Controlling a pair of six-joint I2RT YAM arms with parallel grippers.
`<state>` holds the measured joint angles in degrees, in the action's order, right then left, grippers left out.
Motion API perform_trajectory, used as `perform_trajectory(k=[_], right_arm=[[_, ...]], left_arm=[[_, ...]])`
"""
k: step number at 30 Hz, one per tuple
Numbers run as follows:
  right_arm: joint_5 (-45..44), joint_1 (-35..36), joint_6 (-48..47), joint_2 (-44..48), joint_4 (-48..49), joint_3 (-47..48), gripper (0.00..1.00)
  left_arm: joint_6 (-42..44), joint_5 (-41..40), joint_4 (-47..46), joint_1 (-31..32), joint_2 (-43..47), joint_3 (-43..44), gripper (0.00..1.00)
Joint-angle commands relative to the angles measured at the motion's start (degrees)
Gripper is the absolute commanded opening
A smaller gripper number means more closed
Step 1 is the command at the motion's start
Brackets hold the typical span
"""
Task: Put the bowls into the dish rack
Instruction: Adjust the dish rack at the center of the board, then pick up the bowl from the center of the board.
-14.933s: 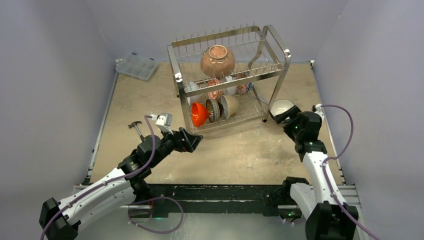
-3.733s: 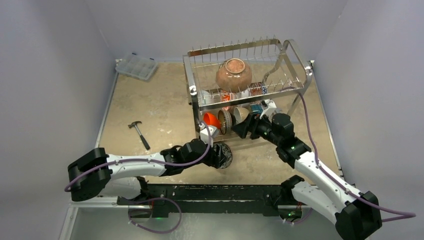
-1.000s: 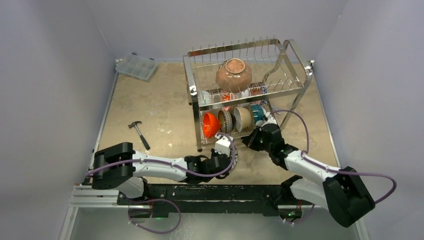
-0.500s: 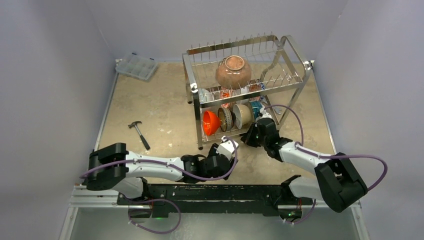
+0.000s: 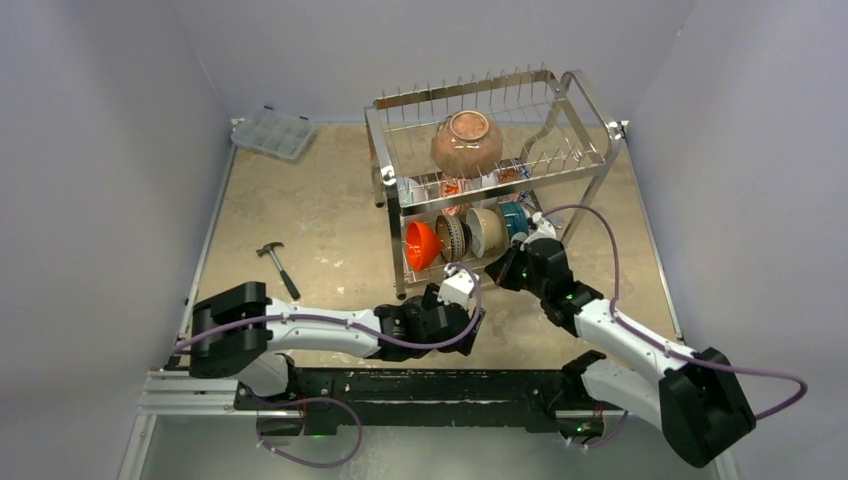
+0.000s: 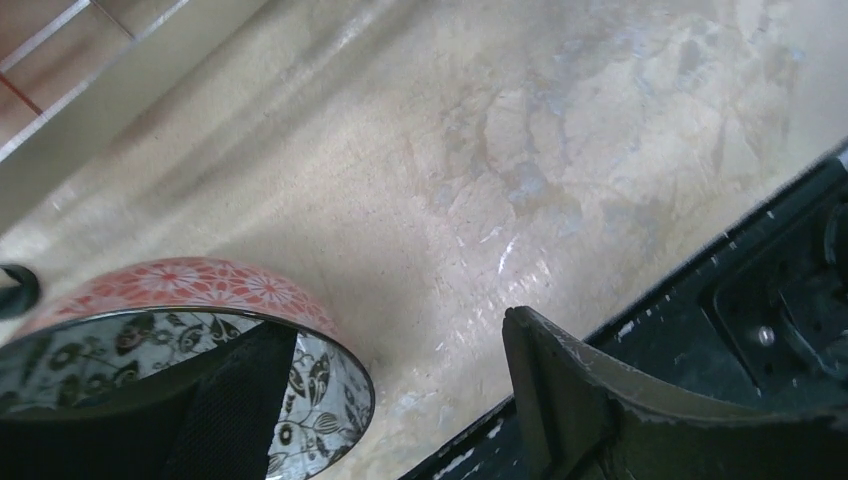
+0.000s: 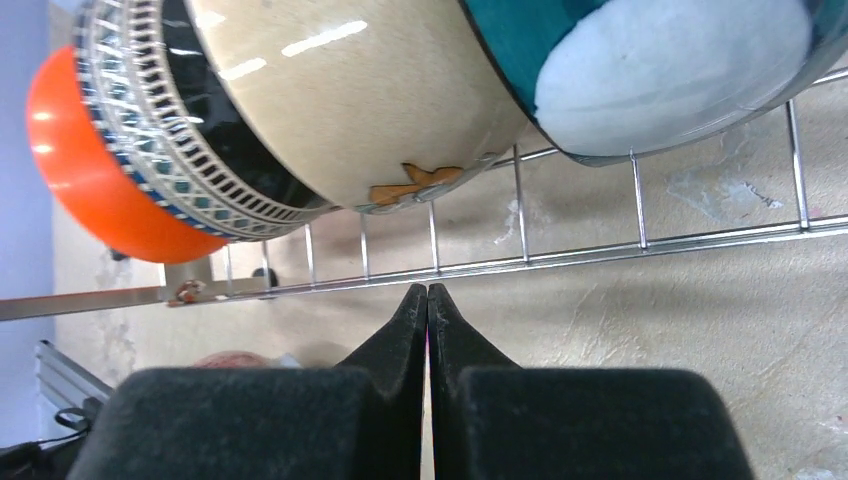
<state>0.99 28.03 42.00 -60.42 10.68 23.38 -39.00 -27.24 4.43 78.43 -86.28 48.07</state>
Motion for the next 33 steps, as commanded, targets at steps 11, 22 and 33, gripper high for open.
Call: perform_trajectory(k=[11, 22, 33], right_arm=[[3.43, -0.43, -0.11, 14.52, -2.94, -3.91, 0.12], [8.71, -0.43, 0.38, 25.00, -12.33, -1.50, 0.52], [13.00, -0.39, -1.09, 33.92, -20.72, 8.80, 0.67]], left_arm=[[-15.62, -10.65, 14.88, 0.01, -6.44, 7.09, 0.30], [1.91, 1.85, 4.03, -0.11, 1.97, 4.67, 0.00], [14.06, 17.74, -0.62, -0.23, 12.97, 7.43, 0.00]])
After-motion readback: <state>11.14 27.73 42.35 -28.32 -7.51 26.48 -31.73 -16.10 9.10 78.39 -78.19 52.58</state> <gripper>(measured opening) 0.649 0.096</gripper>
